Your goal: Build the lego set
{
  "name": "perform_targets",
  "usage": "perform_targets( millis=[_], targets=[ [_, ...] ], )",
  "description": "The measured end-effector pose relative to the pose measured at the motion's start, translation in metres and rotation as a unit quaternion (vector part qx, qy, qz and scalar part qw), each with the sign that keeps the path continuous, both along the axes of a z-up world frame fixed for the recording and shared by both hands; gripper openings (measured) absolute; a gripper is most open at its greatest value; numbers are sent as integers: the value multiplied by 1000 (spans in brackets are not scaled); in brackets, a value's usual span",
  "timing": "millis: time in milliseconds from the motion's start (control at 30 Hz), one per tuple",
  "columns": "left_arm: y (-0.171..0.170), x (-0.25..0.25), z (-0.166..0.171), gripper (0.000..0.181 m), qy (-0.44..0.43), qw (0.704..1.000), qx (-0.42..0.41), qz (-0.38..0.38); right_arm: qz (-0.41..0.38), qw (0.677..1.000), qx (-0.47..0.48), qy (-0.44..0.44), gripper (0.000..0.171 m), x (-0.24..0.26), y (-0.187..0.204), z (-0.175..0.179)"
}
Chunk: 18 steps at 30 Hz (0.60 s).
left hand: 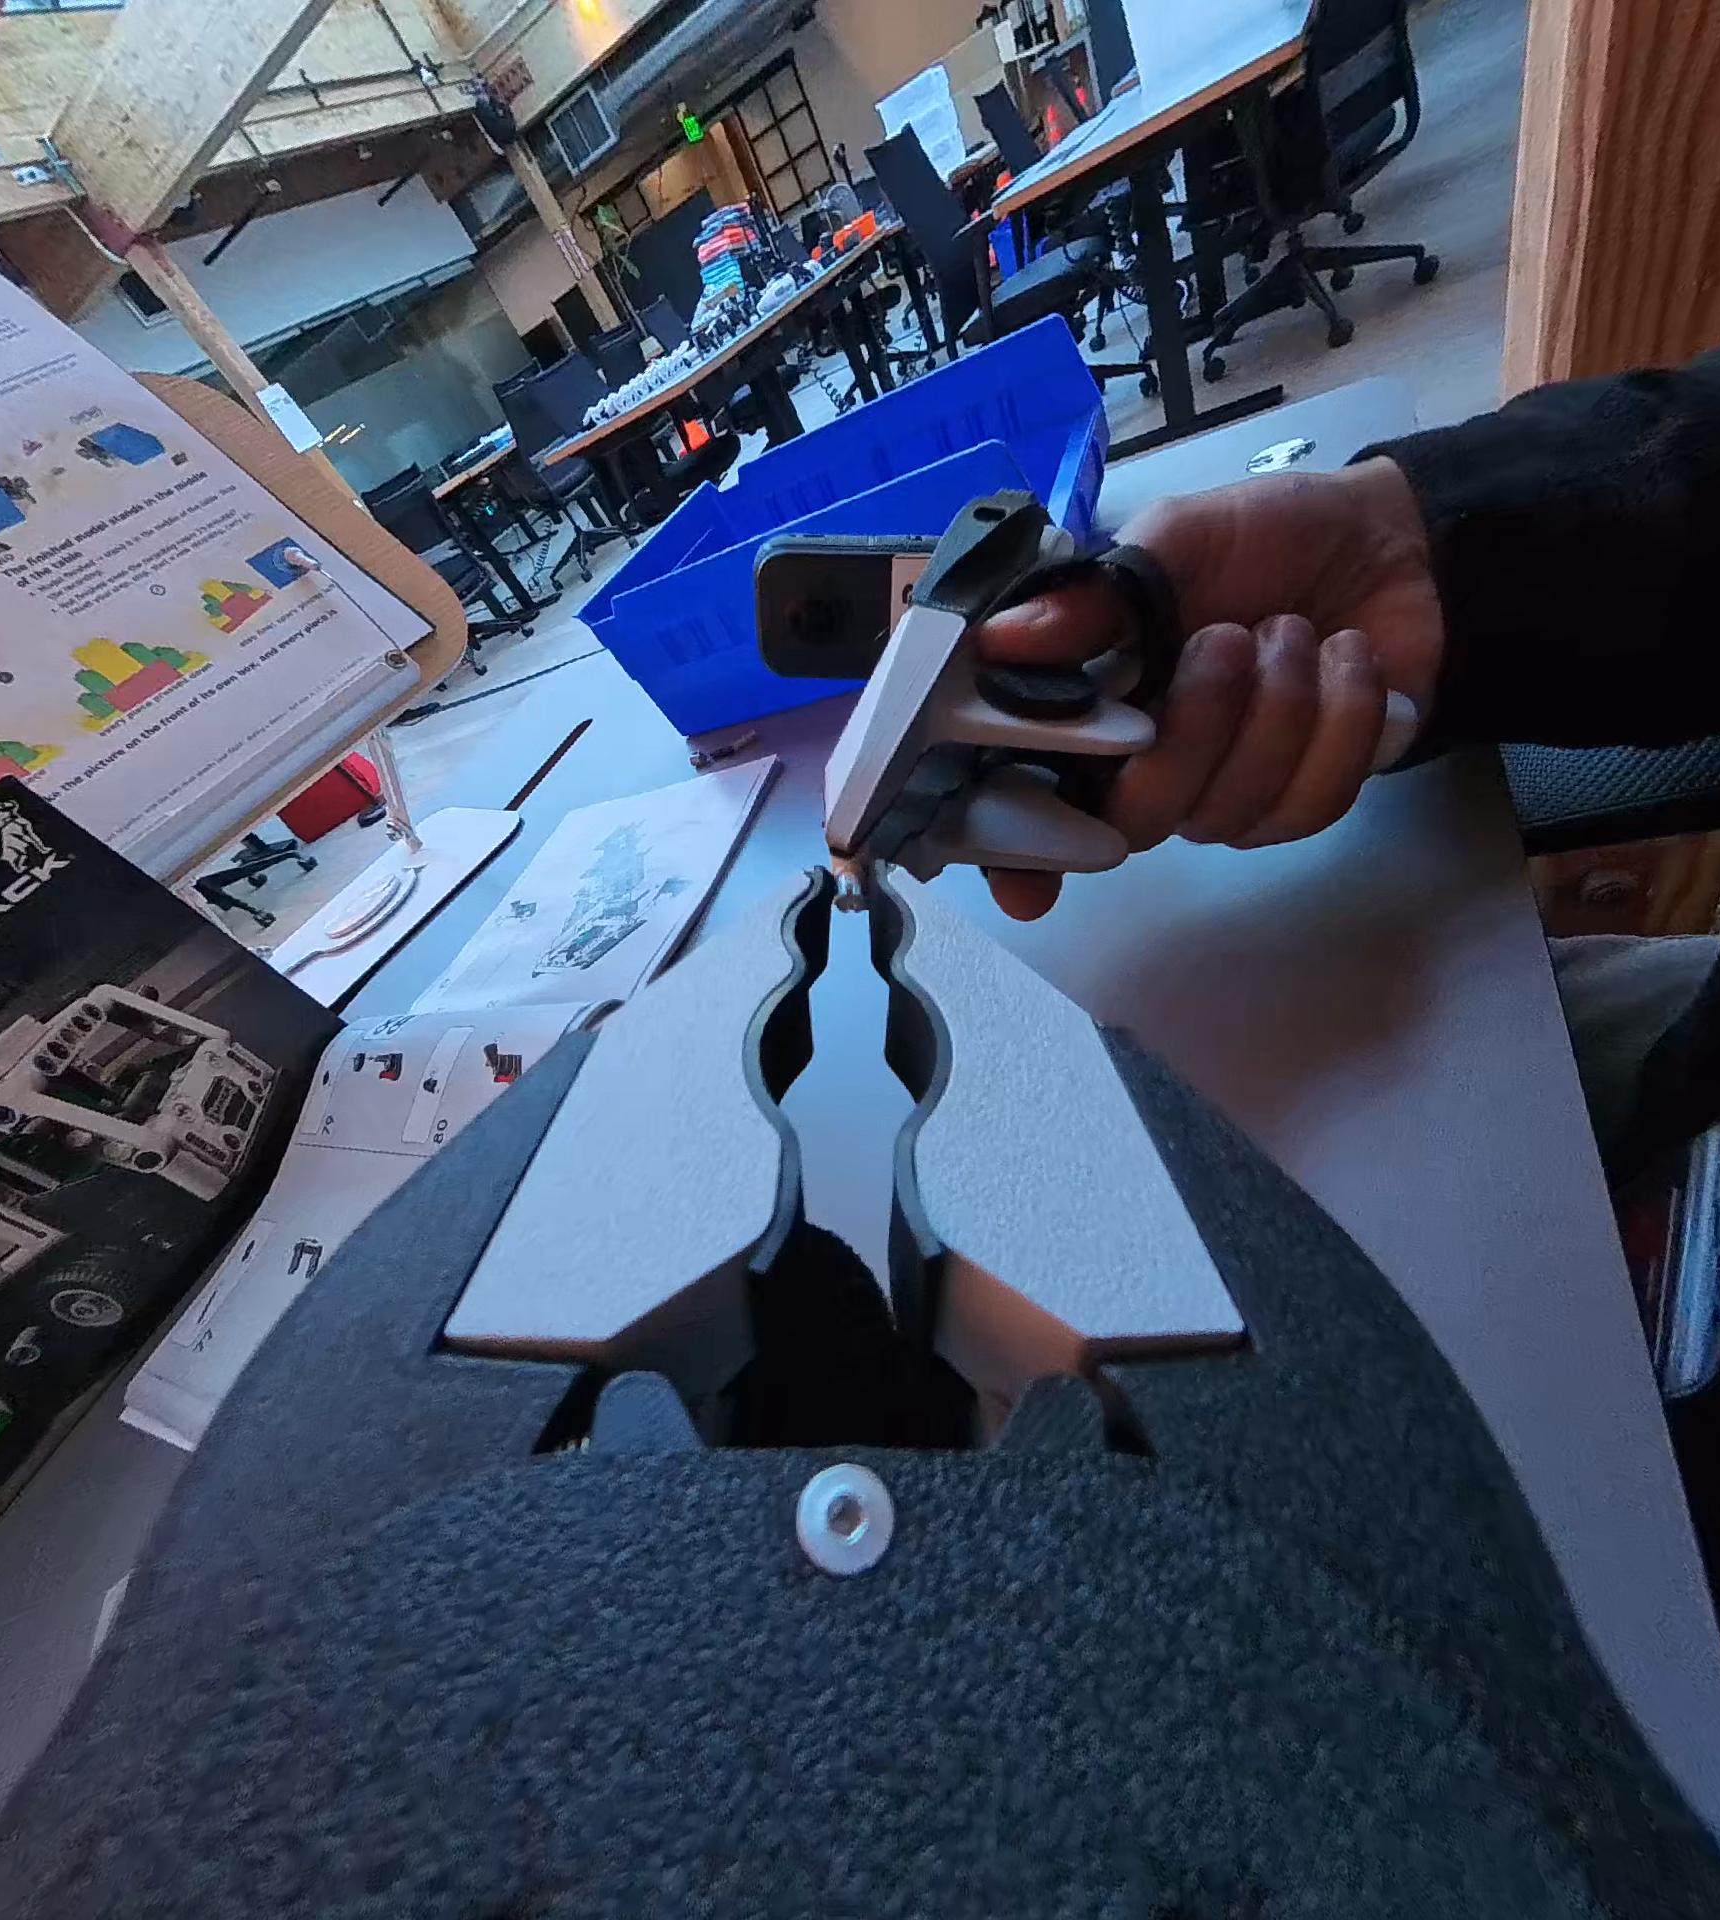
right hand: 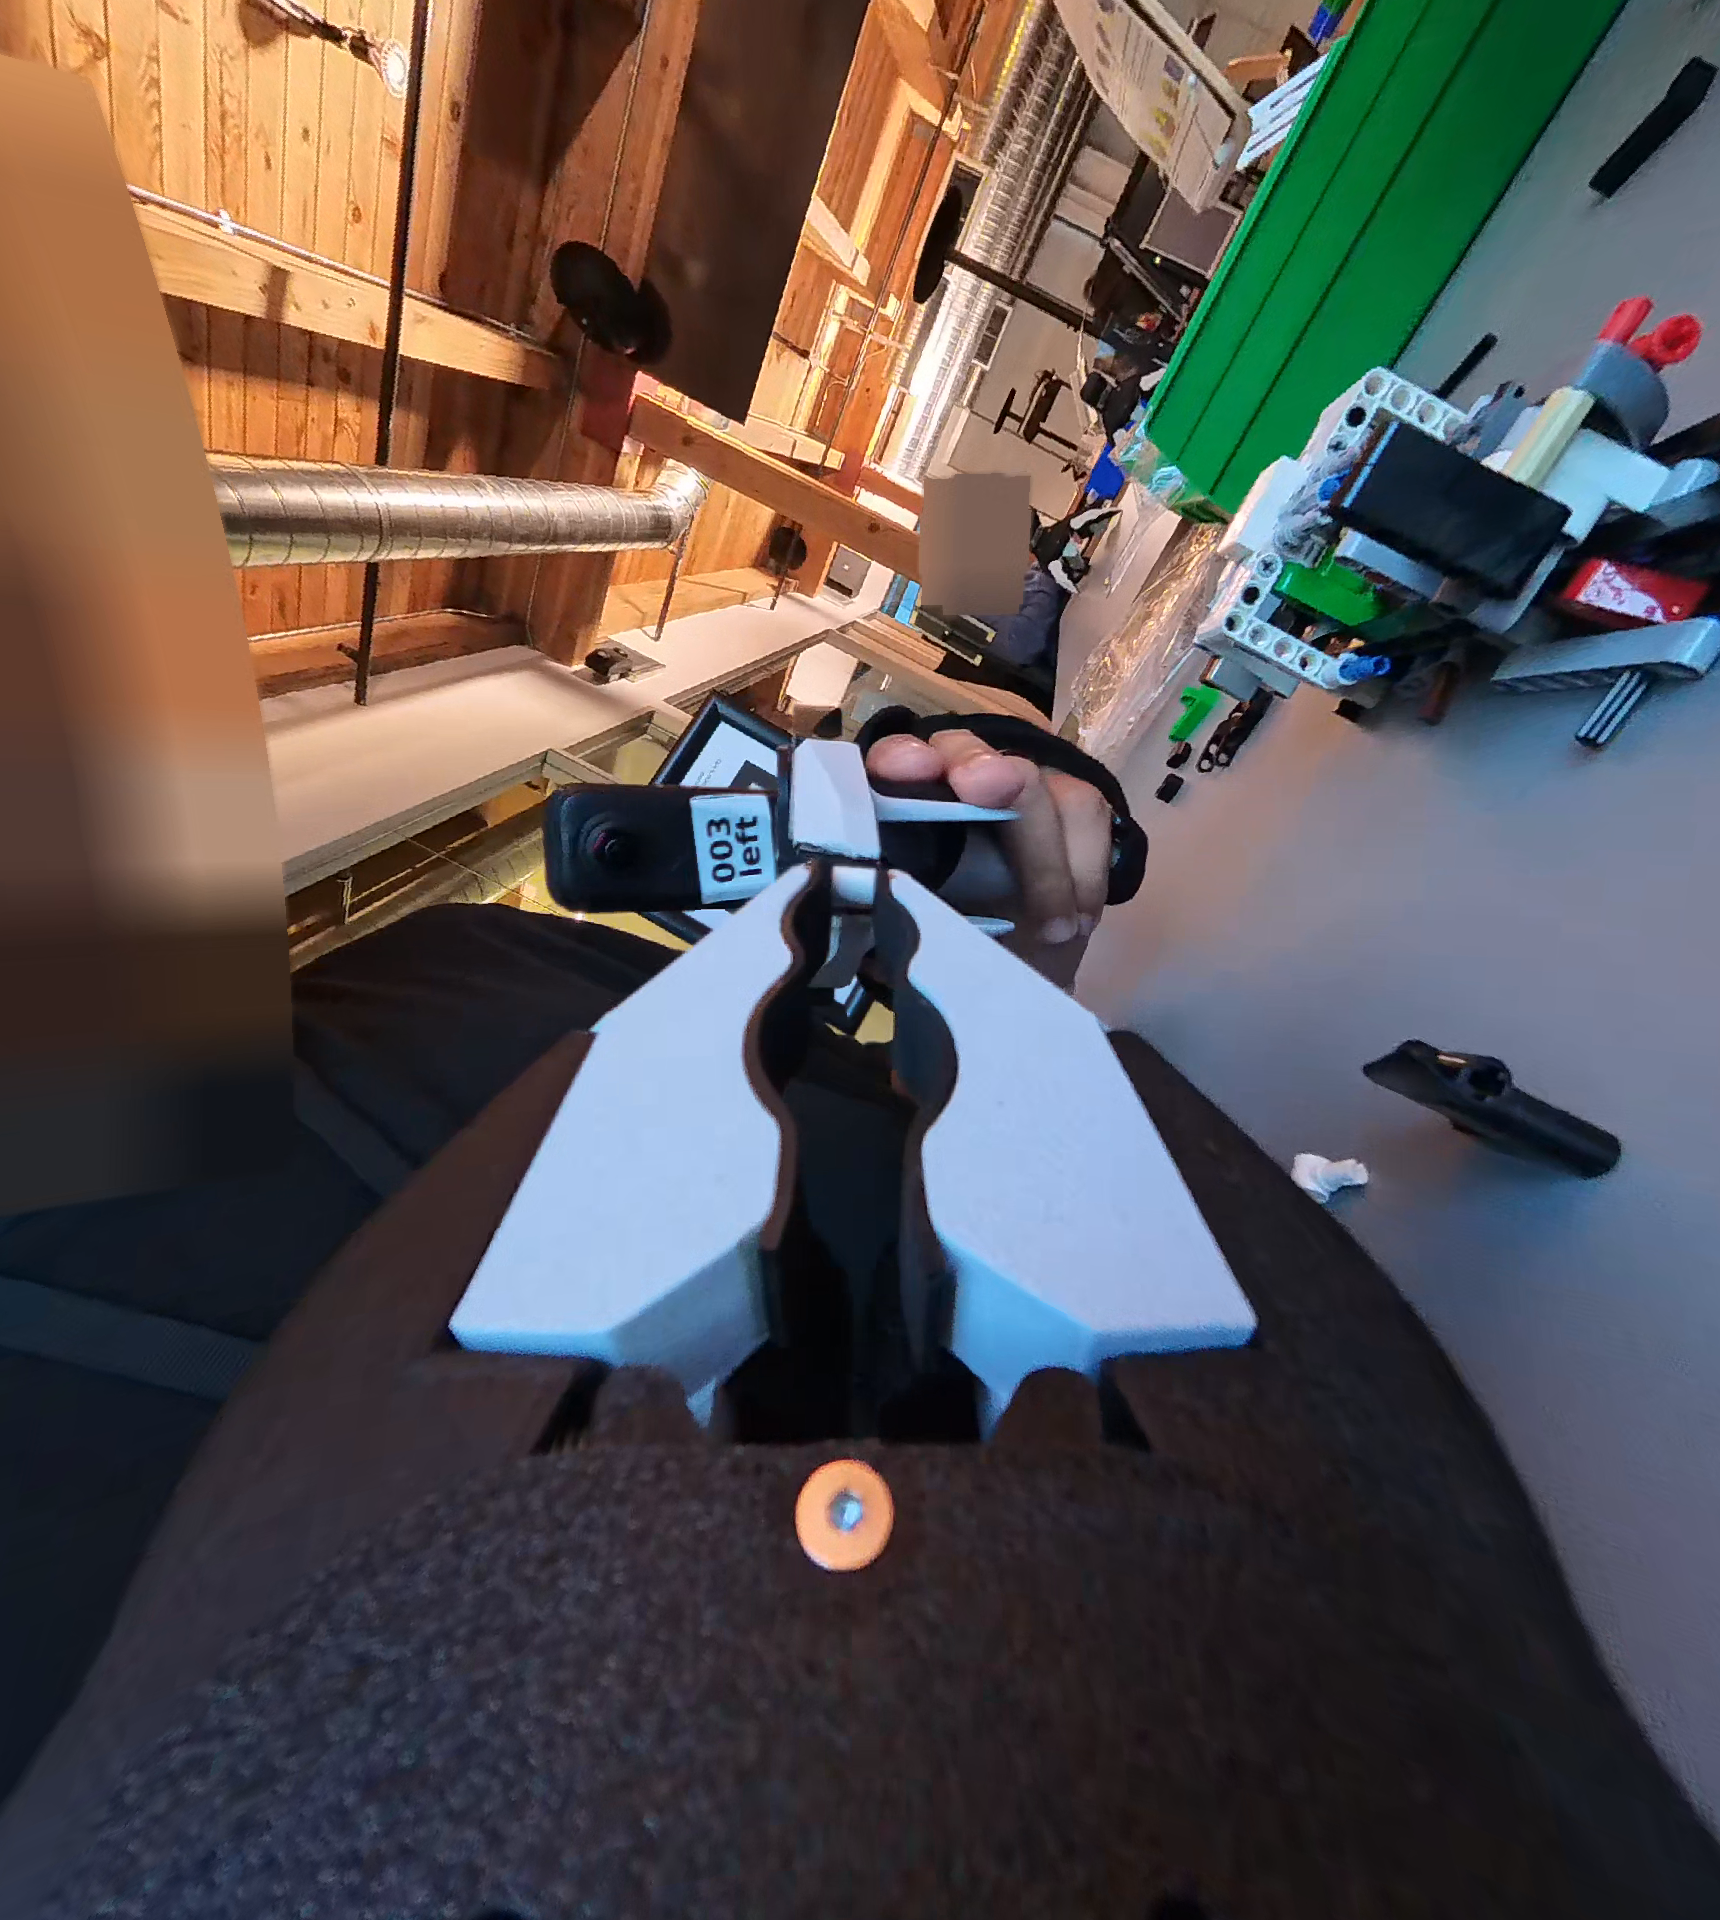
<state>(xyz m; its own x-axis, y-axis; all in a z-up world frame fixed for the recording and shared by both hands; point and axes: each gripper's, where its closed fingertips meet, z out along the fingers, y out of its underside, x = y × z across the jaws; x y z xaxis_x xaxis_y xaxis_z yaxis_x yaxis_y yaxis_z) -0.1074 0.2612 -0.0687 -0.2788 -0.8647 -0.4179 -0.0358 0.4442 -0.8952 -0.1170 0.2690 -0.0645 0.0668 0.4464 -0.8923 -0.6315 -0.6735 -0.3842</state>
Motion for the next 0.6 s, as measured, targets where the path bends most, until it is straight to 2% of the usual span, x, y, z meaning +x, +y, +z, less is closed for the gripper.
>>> perform_targets(
  millis=[100,267,433,600],
  targets=[
    [1,0,-1,11,-4,1000,12,10,3,1000,-8,5,6,0,-1,-3],
    [-2,0,-2,7,-5,1000,12,4,11,1000,-9,8,6,-1,-3,-2],
    [-3,0,-2,12,0,1000,9,0,15,1000,-7,12,6,-1,-1,1],
    [-2,0,-1,6,4,1000,6,-2,23,1000,-11,4,6,-5,0,-2]
  ],
)
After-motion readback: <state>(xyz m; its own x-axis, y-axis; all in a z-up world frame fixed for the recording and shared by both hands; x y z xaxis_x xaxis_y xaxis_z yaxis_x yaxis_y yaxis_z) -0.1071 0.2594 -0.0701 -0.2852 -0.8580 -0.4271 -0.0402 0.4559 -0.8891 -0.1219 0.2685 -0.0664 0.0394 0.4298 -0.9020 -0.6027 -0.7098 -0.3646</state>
